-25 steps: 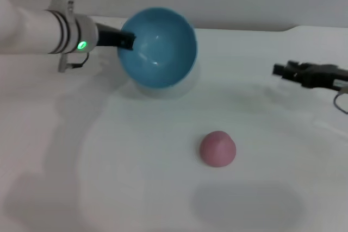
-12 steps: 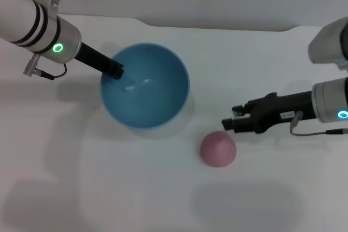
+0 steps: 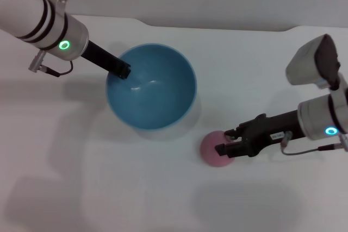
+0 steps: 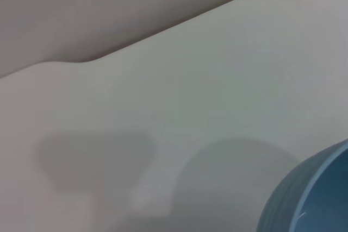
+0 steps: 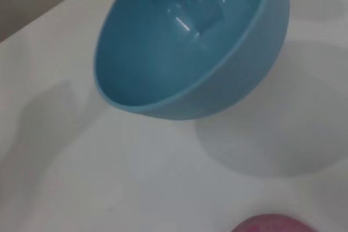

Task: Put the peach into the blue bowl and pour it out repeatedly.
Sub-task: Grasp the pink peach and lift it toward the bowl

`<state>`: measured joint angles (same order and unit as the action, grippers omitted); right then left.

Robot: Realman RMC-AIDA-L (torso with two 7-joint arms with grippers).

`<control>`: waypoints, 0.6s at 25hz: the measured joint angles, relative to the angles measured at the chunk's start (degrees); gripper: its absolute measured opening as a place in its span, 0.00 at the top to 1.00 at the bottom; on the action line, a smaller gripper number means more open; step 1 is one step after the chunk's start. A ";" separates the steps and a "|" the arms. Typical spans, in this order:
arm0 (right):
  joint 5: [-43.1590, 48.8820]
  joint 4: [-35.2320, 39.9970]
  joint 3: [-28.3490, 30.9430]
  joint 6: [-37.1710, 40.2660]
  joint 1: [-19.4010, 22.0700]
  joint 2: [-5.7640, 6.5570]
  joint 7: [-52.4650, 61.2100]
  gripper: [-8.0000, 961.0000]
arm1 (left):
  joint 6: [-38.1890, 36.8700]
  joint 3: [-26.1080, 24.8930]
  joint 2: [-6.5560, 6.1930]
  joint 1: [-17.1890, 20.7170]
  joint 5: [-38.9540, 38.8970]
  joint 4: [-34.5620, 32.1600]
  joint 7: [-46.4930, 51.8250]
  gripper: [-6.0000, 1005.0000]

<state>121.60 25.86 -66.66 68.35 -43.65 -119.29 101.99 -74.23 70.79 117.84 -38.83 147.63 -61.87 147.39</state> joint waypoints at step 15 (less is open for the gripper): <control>-9.84 -1.25 -13.72 -9.95 0.93 0.07 -0.39 0.64 | 0.13 0.69 0.46 -1.02 -0.79 0.72 0.78 1.00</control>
<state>111.77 24.61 -80.37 58.40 -42.72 -119.22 101.60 -74.10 71.49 118.30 -39.84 146.84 -61.14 148.17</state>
